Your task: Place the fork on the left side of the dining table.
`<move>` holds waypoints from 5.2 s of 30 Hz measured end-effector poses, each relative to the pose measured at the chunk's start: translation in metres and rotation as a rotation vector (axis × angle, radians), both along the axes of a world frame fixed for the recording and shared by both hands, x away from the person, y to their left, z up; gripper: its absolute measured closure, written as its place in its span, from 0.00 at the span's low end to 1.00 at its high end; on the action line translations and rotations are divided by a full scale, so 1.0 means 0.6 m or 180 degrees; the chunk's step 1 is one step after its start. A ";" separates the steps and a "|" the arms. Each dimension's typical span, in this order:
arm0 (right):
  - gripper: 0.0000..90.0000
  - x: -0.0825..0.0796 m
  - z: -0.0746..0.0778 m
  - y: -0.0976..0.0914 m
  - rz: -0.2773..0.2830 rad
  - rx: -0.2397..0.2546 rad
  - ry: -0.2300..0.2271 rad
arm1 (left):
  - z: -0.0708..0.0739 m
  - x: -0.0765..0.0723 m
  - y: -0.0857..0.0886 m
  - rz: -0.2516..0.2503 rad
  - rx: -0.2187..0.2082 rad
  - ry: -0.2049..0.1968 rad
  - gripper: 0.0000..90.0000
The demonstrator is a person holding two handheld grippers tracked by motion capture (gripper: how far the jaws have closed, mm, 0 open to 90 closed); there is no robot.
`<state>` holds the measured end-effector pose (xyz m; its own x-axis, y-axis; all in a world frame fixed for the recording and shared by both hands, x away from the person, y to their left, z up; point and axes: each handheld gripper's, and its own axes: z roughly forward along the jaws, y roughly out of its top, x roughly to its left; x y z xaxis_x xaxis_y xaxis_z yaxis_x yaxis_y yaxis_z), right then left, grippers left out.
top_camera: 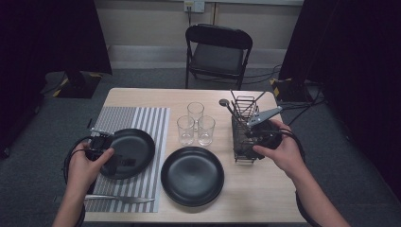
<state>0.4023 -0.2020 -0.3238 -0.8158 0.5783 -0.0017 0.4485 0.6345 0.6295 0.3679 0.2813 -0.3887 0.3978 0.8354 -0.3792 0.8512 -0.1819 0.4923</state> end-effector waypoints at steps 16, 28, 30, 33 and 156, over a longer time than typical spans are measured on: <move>0.29 0.026 0.024 -0.017 -0.0193 -0.0020 -0.0048 | 0.000 0.002 -0.003 -0.0019 -0.0024 -0.0001 0.28; 0.32 0.059 0.033 -0.016 -0.0361 -0.0061 -0.0112 | -0.002 0.001 0.000 -0.0022 -0.0047 0.0018 0.28; 0.32 0.064 0.032 -0.015 -0.0359 -0.0051 -0.0082 | -0.002 0.001 -0.001 -0.0025 -0.0057 0.0025 0.28; 0.32 0.071 0.032 -0.011 -0.0356 -0.0059 -0.0083 | -0.004 0.001 -0.003 -0.0028 -0.0046 0.0036 0.28; 0.85 0.217 -0.003 0.013 -0.0685 -0.0166 -0.0188 | -0.016 0.012 -0.006 -0.0061 -0.0017 0.0045 0.28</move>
<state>0.5326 -0.1939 -0.3258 -0.6712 0.7369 -0.0804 0.5404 0.5606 0.6275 0.3753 0.2778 -0.3982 0.4083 0.8257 -0.3893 0.8544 -0.1955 0.4814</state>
